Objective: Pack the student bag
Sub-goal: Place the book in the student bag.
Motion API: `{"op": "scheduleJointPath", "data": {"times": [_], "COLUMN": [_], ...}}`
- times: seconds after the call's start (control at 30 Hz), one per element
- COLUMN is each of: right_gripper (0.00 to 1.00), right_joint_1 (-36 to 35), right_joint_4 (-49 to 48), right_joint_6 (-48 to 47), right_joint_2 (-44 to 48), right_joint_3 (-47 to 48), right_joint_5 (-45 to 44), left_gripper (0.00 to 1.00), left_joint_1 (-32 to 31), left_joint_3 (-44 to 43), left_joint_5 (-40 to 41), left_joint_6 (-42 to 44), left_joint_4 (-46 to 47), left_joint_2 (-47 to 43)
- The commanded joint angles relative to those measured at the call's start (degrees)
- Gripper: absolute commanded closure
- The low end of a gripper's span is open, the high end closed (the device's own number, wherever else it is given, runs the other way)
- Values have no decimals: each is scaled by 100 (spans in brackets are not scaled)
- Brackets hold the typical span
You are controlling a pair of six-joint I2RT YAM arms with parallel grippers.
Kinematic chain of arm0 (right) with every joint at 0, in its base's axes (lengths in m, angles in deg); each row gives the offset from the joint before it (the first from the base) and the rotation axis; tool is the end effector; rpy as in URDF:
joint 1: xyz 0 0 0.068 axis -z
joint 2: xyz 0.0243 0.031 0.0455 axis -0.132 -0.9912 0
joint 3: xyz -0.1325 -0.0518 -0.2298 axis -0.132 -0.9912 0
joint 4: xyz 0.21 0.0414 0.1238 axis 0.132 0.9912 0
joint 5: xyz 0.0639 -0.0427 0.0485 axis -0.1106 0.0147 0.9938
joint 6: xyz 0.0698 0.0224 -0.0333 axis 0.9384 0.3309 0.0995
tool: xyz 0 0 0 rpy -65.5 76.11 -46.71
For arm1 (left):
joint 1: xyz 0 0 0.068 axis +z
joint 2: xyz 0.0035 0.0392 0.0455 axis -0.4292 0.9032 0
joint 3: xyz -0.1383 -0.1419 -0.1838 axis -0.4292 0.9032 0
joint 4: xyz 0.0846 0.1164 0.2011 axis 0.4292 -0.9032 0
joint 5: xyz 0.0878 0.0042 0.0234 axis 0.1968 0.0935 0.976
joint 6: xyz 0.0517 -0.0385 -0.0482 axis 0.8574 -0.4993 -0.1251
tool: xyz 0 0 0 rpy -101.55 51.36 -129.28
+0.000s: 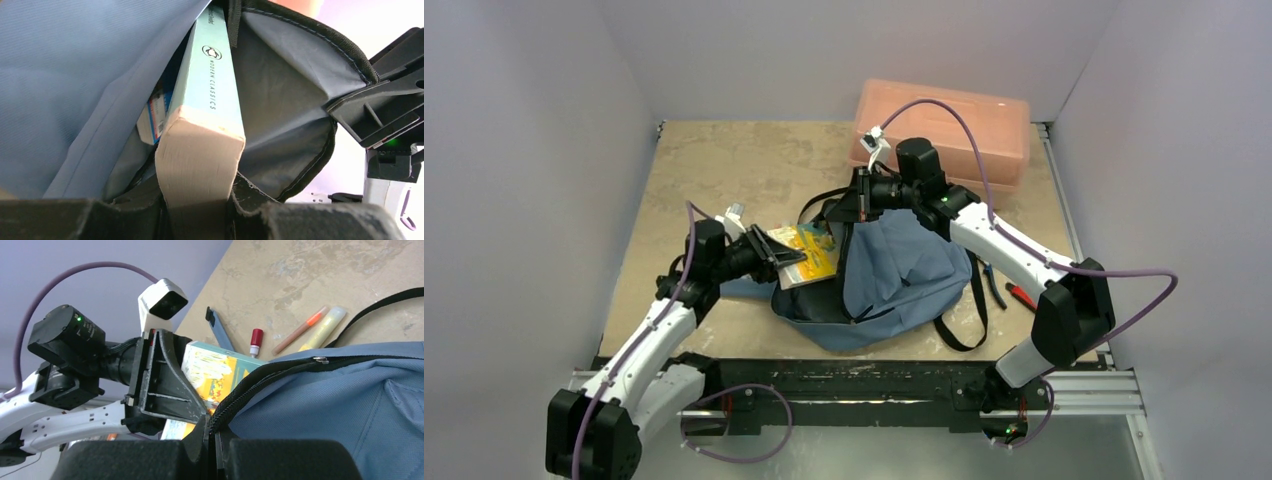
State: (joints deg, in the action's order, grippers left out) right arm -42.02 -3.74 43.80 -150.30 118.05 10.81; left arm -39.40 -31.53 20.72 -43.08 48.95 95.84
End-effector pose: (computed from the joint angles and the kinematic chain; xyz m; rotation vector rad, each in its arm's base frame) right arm 0.2823 0.2450 0.3228 -0.4894 2.0966 1.3865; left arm 0.1927 -0.0883 0.2287 -0.7181 2.2230 -1.4542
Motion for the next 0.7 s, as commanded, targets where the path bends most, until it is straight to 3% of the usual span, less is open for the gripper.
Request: {"op": "scheduleJointPath", "data": {"times": [0.0, 0.2, 0.33, 0.47, 0.53, 0.57, 0.67], "right_gripper": [100, 100, 100, 100, 100, 100, 100], "right_joint_1": [-1, 1, 1, 5, -2, 5, 15], "right_joint_4": [-917, -945, -866, -840, -779, -745, -534], "right_joint_6": [272, 274, 196, 156, 96, 61, -108], "right_joint_2": [126, 140, 225, 317, 338, 347, 378], "right_joint_3": [161, 168, 68, -58, -85, -100, -115], "right_joint_5": [545, 570, 439, 323, 245, 215, 76], "left_gripper": [100, 100, 100, 100, 100, 95, 67], "left_joint_1": [-426, -1649, -2217, -2769, -2841, -2839, -2836], "left_joint_3": [-296, -613, -927, -1416, -1579, -1643, -1479], "left_joint_5": [72, 1261, 1747, 2689, 2646, 2599, 2564], "left_joint_6": [-311, -342, -694, -880, -1047, -1129, -1326], "left_joint_4": [1566, 2262, 3477, 3382, 3586, 3483, 3219], "left_joint_2": [335, 1753, 2969, 3869, 4336, 4441, 4429]}}
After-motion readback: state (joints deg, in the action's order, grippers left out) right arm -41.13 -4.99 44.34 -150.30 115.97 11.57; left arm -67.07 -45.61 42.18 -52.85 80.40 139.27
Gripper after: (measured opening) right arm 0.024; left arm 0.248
